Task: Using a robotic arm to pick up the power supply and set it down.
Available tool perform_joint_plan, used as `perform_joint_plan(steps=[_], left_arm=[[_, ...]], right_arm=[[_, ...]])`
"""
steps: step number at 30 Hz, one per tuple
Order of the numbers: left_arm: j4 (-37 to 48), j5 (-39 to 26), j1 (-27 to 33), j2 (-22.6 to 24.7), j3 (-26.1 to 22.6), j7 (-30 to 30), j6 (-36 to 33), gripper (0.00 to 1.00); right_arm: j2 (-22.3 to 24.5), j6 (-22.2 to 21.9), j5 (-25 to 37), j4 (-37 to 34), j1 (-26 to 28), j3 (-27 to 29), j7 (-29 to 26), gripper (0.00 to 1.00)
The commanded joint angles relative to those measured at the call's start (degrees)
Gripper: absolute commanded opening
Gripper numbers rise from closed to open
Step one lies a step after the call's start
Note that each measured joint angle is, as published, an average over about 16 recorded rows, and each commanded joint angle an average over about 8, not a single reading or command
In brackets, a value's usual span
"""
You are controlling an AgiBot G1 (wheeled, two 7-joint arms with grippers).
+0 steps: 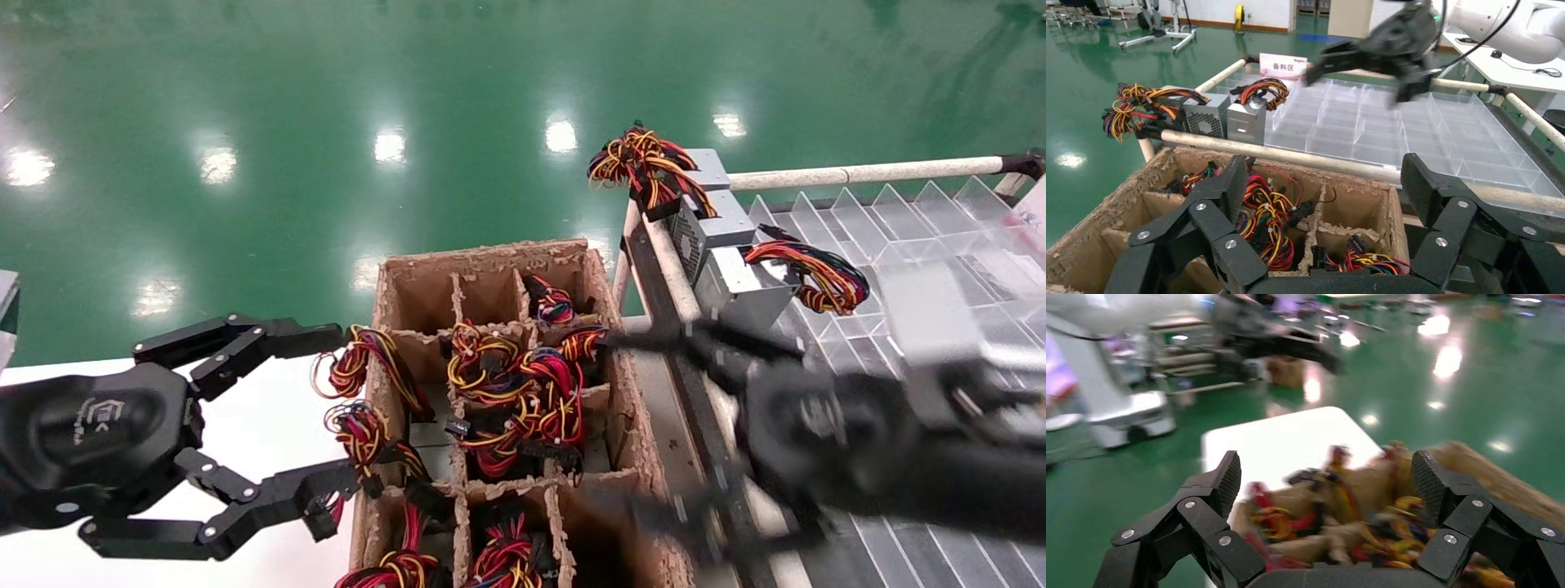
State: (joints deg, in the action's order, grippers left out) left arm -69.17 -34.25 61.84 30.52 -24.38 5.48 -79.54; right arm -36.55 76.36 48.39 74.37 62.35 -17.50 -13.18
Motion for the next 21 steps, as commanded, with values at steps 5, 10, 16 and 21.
perform_joint_plan(steps=[5, 10, 16, 21], left_arm=[[0.0, 0.0, 0.0, 0.0, 0.0, 0.0, 0.0, 0.0], [0.0, 0.0, 0.0, 0.0, 0.0, 0.0, 0.0, 0.0], [0.0, 0.0, 0.0, 0.0, 0.0, 0.0, 0.0, 0.0], [0.0, 0.0, 0.0, 0.0, 0.0, 0.0, 0.0, 0.0]], right_arm=[[-2.4, -9.4, 7.4, 1.5, 1.2, -2.4, -3.6, 1.0], [-5.1, -13.7, 15.8, 2.2, 4.2, -6.8, -8.4, 0.87], [-7.8, -15.2, 21.9, 1.8, 7.1, -10.6, -13.2, 0.12], [-9.8, -17.1, 25.1, 0.8, 7.5, -12.4, -15.3, 0.0]])
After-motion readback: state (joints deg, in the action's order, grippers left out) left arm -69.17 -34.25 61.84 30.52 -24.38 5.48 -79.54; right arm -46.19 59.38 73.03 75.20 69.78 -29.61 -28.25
